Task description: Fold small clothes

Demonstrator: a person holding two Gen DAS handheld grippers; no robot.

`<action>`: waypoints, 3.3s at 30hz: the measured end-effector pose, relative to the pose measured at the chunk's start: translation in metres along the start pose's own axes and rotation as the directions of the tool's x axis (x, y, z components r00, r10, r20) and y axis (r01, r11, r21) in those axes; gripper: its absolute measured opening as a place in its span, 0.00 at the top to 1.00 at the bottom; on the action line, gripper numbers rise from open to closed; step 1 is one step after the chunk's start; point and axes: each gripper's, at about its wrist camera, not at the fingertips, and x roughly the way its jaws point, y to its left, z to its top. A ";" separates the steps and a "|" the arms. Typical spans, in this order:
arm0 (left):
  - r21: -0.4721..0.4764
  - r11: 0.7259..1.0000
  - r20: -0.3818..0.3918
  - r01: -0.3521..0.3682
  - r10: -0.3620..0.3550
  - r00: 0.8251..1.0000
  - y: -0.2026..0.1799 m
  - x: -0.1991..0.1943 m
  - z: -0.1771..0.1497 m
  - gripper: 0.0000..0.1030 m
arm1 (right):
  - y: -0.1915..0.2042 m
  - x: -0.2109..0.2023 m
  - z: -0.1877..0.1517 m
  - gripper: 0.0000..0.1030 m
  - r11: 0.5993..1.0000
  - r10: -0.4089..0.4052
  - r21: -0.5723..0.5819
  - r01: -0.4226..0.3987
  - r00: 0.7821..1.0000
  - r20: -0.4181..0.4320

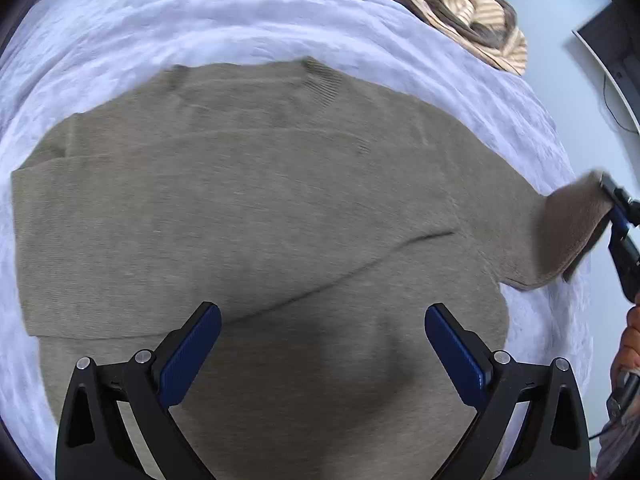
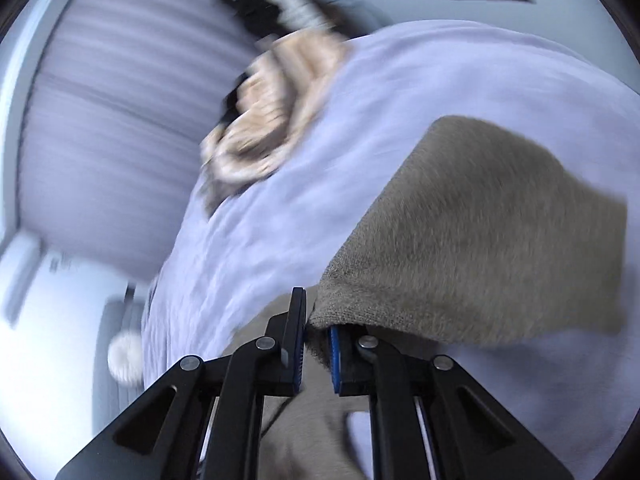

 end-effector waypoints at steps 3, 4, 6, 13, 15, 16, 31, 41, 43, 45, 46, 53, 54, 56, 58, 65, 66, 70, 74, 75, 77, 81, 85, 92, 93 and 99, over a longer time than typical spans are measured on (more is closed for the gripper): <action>-0.066 0.998 0.045 -0.020 0.023 0.999 0.035 -0.012 -0.005 0.01 | 0.062 0.043 -0.024 0.89 0.981 0.046 -0.181 -0.065 0.993 -0.109; -0.095 0.995 0.056 -0.036 0.042 0.998 0.050 -0.017 -0.006 0.01 | 0.088 0.064 -0.039 0.89 0.962 0.044 -0.260 -0.086 0.986 -0.163; -0.134 0.989 0.064 -0.066 0.075 0.995 0.068 -0.019 -0.009 0.01 | 0.118 0.098 -0.069 0.89 0.930 0.028 -0.349 -0.117 0.968 -0.250; -0.247 0.963 0.033 -0.104 0.116 0.993 0.137 -0.024 -0.032 0.01 | 0.124 0.213 -0.154 0.88 0.920 -0.198 -0.391 -0.014 0.846 -0.496; -0.261 0.960 0.034 -0.100 0.112 0.993 0.149 -0.026 -0.039 0.01 | 0.111 0.214 -0.161 0.88 0.939 -0.190 -0.343 0.004 0.838 -0.511; -0.266 0.959 0.034 -0.101 0.114 0.993 0.155 -0.028 -0.044 0.01 | 0.103 0.207 -0.162 0.87 0.948 -0.179 -0.318 0.012 0.846 -0.502; -0.167 0.985 0.083 -0.041 0.056 0.995 0.146 -0.031 -0.040 0.01 | 0.043 0.159 -0.102 0.43 0.967 -0.168 0.146 0.207 0.956 -0.240; -0.181 0.981 0.055 -0.062 0.073 0.996 0.151 -0.027 -0.047 0.01 | 0.033 0.162 -0.082 0.70 0.967 -0.156 0.163 0.196 0.961 -0.229; -0.189 0.980 0.058 -0.060 0.072 0.996 0.152 -0.027 -0.047 0.01 | 0.039 0.168 -0.080 0.93 0.969 -0.159 0.147 0.198 0.957 -0.242; -0.195 0.980 0.064 -0.051 0.065 0.996 0.153 -0.028 -0.046 0.01 | 0.052 0.169 -0.078 0.93 0.978 -0.165 0.084 0.189 0.958 -0.233; -0.199 0.979 0.072 -0.041 0.057 0.996 0.154 -0.029 -0.046 0.01 | 0.062 0.169 -0.078 0.93 0.984 -0.163 0.037 0.176 0.960 -0.226; -0.241 0.969 0.118 0.051 -0.023 0.993 0.169 -0.040 -0.045 0.01 | 0.142 0.185 -0.105 0.94 0.946 -0.130 -0.321 0.043 0.958 -0.255; -0.249 0.967 0.122 0.057 -0.028 0.992 0.172 -0.041 -0.044 0.01 | 0.152 0.189 -0.113 0.94 0.932 -0.130 -0.362 0.025 0.955 -0.267; -0.267 0.961 0.131 0.070 -0.036 0.991 0.179 -0.043 -0.044 0.01 | 0.172 0.199 -0.138 0.94 0.891 -0.133 -0.454 -0.021 0.943 -0.306; -0.285 0.956 0.134 0.075 -0.038 0.990 0.186 -0.045 -0.043 0.01 | 0.184 0.209 -0.162 0.94 0.850 -0.152 -0.524 -0.054 0.927 -0.343; -0.297 0.950 0.121 0.100 -0.066 0.990 0.192 -0.038 -0.041 0.01 | 0.180 0.241 -0.225 0.94 0.776 -0.263 -0.623 -0.093 0.851 -0.455; -0.292 0.950 0.114 0.113 -0.083 0.990 0.190 -0.035 -0.039 0.01 | 0.176 0.241 -0.226 0.94 0.779 -0.267 -0.621 -0.092 0.847 -0.460; -0.262 0.947 0.100 0.185 -0.165 0.981 0.178 -0.024 -0.030 0.01 | 0.176 0.237 -0.229 0.90 0.763 -0.290 -0.640 -0.089 0.838 -0.463; -0.214 0.949 0.087 0.230 -0.216 0.973 0.162 -0.018 -0.018 0.01 | 0.177 0.215 -0.235 0.58 0.717 -0.312 -0.687 -0.116 0.828 -0.466; -0.199 0.951 0.079 0.238 -0.226 0.971 0.157 -0.016 -0.015 0.01 | 0.175 0.207 -0.232 0.55 0.728 -0.302 -0.676 -0.115 0.832 -0.466; -0.160 0.960 0.064 0.228 -0.221 0.973 0.142 -0.010 -0.008 0.01 | 0.158 0.187 -0.219 0.55 0.777 -0.283 -0.623 -0.088 0.835 -0.471; -0.045 0.991 0.040 0.126 -0.124 0.991 0.103 0.006 0.000 0.01 | 0.112 0.155 -0.186 0.55 0.872 -0.282 -0.489 0.024 0.841 -0.462; -0.021 1.000 0.071 -0.024 0.025 0.997 0.079 0.016 0.011 0.02 | 0.084 0.133 -0.165 0.55 0.910 -0.279 -0.404 0.091 0.855 -0.437; -0.238 0.971 0.113 -0.009 0.036 0.993 0.132 0.000 0.011 0.30 | 0.040 0.105 -0.138 0.55 0.968 -0.220 -0.199 0.153 0.896 -0.385; -0.258 0.966 0.102 0.001 0.027 0.994 0.142 0.000 0.007 0.30 | 0.032 0.103 -0.134 0.55 0.974 -0.210 -0.161 0.159 0.902 -0.377; -0.273 0.959 0.100 0.070 -0.044 0.994 0.155 -0.005 -0.004 0.30 | -0.014 0.092 -0.119 0.55 0.984 -0.119 0.084 0.155 0.937 -0.330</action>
